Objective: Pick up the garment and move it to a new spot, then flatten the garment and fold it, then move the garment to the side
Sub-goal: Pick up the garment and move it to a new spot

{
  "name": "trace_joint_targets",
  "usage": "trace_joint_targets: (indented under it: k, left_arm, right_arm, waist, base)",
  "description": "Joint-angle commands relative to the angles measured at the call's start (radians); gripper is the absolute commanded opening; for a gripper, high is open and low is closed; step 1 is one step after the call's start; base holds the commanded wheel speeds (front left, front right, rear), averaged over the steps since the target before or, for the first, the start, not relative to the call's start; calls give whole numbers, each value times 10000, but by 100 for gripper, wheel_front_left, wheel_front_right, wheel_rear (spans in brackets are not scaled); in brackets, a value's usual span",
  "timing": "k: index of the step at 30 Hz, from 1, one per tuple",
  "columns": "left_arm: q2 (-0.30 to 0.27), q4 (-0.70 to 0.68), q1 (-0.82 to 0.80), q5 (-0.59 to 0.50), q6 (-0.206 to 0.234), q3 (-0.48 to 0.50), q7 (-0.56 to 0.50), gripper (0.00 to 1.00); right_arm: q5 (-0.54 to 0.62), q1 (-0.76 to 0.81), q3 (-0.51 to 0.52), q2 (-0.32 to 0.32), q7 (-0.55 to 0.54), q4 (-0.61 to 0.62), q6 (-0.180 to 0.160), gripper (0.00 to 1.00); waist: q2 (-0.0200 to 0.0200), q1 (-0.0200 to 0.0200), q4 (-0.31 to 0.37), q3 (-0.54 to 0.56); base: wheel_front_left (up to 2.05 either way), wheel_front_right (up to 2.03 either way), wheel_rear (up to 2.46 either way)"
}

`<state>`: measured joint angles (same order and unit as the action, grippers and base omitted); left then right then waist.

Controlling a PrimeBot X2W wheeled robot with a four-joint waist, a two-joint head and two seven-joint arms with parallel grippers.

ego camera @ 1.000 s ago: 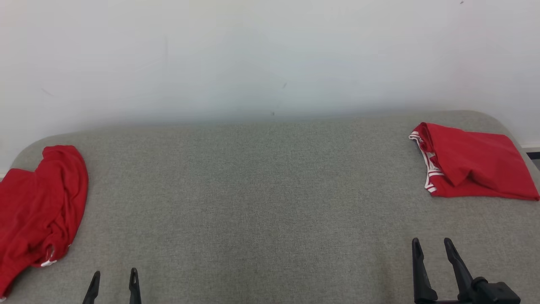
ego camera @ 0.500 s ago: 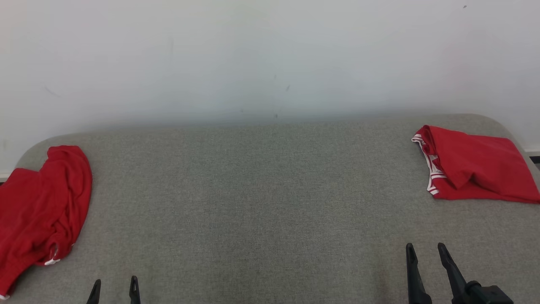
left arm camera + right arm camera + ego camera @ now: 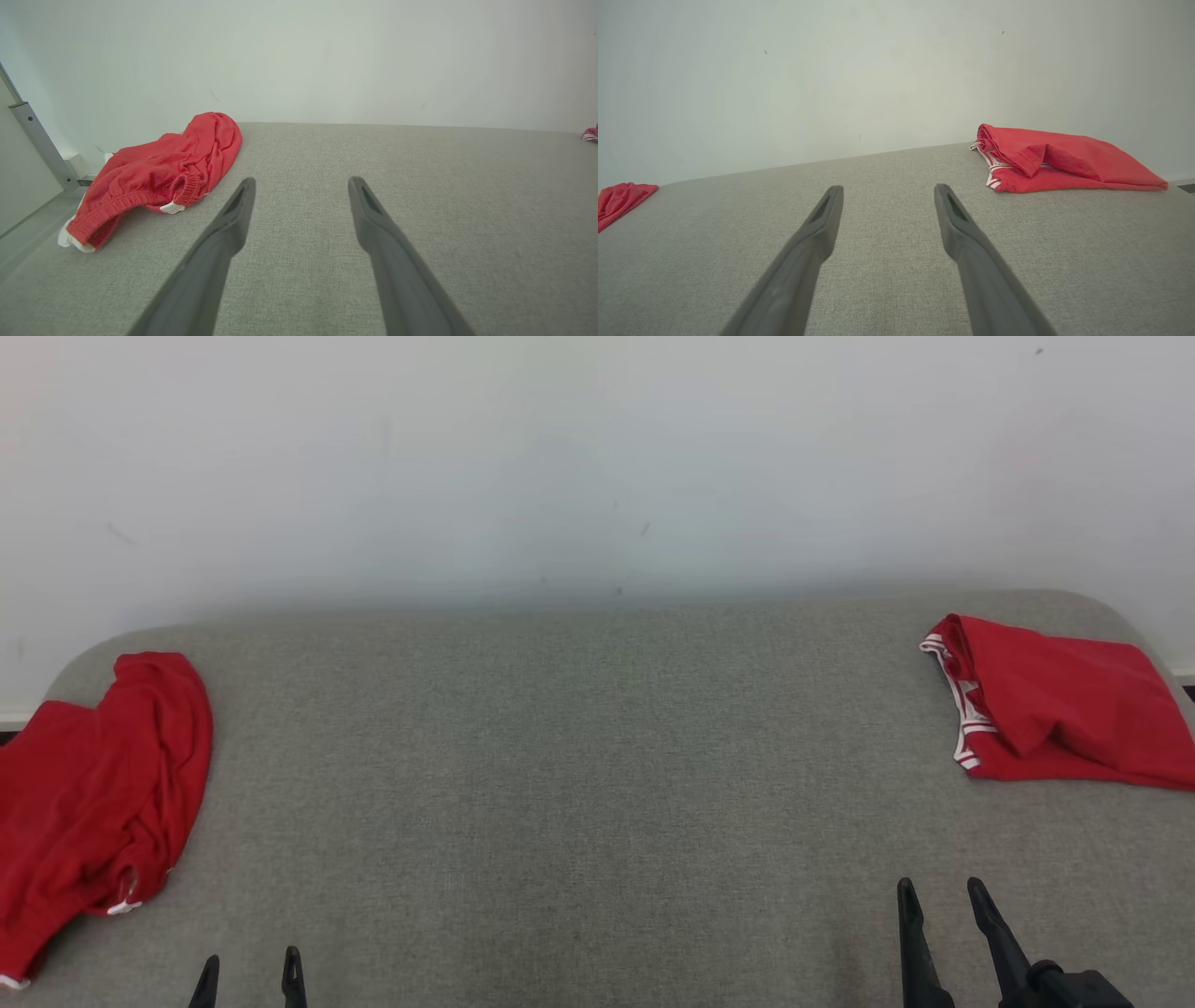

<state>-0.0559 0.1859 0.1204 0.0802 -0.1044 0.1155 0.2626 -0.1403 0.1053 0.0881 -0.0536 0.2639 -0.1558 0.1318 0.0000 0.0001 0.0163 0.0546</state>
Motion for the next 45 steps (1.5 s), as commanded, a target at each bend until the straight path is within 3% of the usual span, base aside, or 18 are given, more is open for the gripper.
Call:
trace_joint_targets:
  k: [1,7,22,29,45]
  left_arm:
    - [-3,30,-81,65,11,27,31,100]
    - [-52,143,-221,19,-13,-14,31,100]
    - [-133,105,-246,76,163,253,31,100]
    - [-166,105,-236,105,222,372,31,100]
    - [-125,-1,-132,284,389,819,31,100]
  right_arm:
    - [7,114,14,40,2,-6,-26,100]
    - [-151,153,-28,49,0,-54,-26,100]
    - [-506,86,-172,52,2,-204,-26,100]
    - [-517,37,-253,50,2,-250,-26,100]
    - [-344,-225,-468,49,2,-420,-26,100]
  waist:
    - [0,-1,-72,-6]
    - [0,-1,-731,-72]
    - [0,-1,-3912,-290]
    - [0,-1,-5035,-340]
    - [0,-1,-5319,-446]
  base:
    - [0,0,0]
    - [0,0,0]
    - [0,0,0]
    - [0,0,0]
    - [0,0,0]
